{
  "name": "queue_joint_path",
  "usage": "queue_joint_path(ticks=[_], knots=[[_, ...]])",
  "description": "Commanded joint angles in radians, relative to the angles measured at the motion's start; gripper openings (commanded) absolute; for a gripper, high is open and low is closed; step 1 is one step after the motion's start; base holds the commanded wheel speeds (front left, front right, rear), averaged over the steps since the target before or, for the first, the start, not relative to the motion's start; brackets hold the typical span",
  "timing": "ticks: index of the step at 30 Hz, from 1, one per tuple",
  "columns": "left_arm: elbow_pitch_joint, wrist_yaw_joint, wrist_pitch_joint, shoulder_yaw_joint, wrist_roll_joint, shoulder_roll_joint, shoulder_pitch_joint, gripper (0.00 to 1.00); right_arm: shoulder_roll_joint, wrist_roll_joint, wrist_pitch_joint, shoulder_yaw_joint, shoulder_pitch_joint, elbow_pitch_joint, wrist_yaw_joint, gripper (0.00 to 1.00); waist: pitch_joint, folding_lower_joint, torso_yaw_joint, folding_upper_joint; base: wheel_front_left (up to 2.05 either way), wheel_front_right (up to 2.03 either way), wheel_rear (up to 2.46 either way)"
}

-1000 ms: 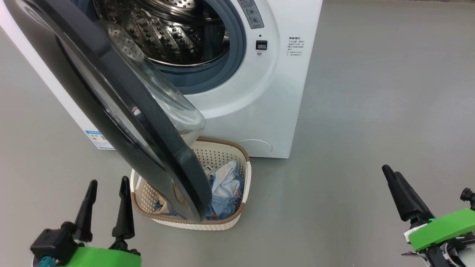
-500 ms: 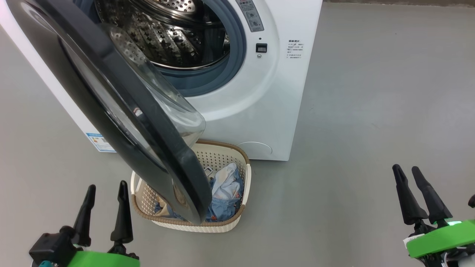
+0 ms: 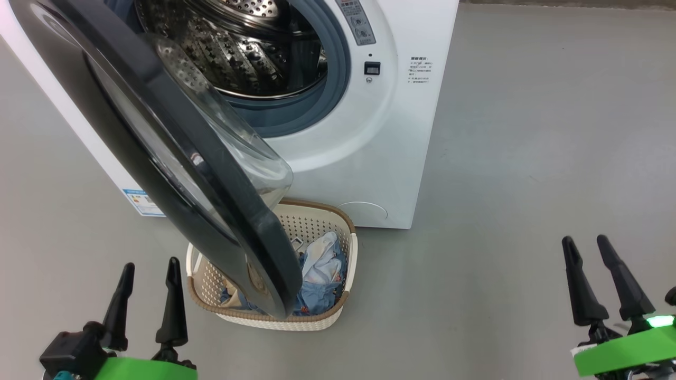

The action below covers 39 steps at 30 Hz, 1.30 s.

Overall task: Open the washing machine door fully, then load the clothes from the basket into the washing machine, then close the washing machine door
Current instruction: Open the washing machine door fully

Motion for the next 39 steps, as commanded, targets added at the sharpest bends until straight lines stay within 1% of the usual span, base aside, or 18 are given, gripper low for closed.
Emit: queue_joint_path(ticks=[1,9,17,21,23,26,28,31,35,39], knots=[[-0.029,0.007,-0.012,0.033,-0.009,0.021,-0.015,1.00,-0.014,-0.004,-0.012,0.019,0.012,-0.019,0.006,1.00,0.000,0.0000,0.001,0.0000,0.00,0.00,0.00],[-0.030,0.011,-0.012,0.032,-0.012,0.023,-0.017,1.00,-0.006,-0.049,-0.012,0.016,0.019,-0.003,0.006,1.00,0.004,0.0000,0.002,0.0000,0.00,0.00,0.00],[-0.034,0.013,-0.013,0.032,-0.013,0.026,-0.017,1.00,0.002,-0.070,-0.012,0.006,0.022,-0.006,0.006,1.00,0.009,0.0000,-0.001,0.0000,0.00,0.00,0.00],[-0.051,0.031,-0.012,0.051,-0.025,0.022,-0.024,1.00,-0.003,-0.087,-0.012,0.015,0.022,-0.004,0.006,1.00,0.011,0.0000,0.000,0.0000,0.00,0.00,0.00],[-0.073,0.046,-0.010,0.073,-0.037,0.025,-0.031,0.00,0.000,-0.086,-0.012,0.015,0.021,-0.004,0.006,1.00,0.010,0.0000,0.001,0.0000,0.00,0.00,0.00],[-0.143,0.081,-0.011,0.120,-0.046,0.034,-0.042,0.00,0.002,-0.090,-0.012,0.016,0.023,-0.005,0.006,1.00,0.007,0.0000,0.001,0.0000,0.00,0.00,0.00],[-0.219,0.102,-0.008,0.141,-0.048,0.040,-0.048,0.00,0.003,-0.092,-0.012,0.016,0.024,-0.006,0.006,1.00,0.005,0.0000,0.001,0.0000,0.00,0.00,0.00],[-0.360,0.115,0.025,0.134,-0.048,0.043,-0.057,0.00,0.004,-0.096,-0.012,0.013,0.026,-0.012,0.006,1.00,0.002,0.0000,0.000,0.0000,0.00,0.00,0.00],[-0.544,0.116,0.098,0.052,-0.040,0.022,-0.070,0.00,0.011,-0.100,-0.012,0.010,0.027,-0.016,0.006,1.00,0.002,0.0000,-0.005,0.0000,0.00,0.00,0.00],[-0.656,0.104,0.181,-0.083,-0.024,-0.008,-0.089,0.00,0.016,-0.103,-0.012,0.009,0.025,-0.018,0.006,1.00,0.005,0.0000,-0.011,0.0000,0.00,0.00,0.00]])
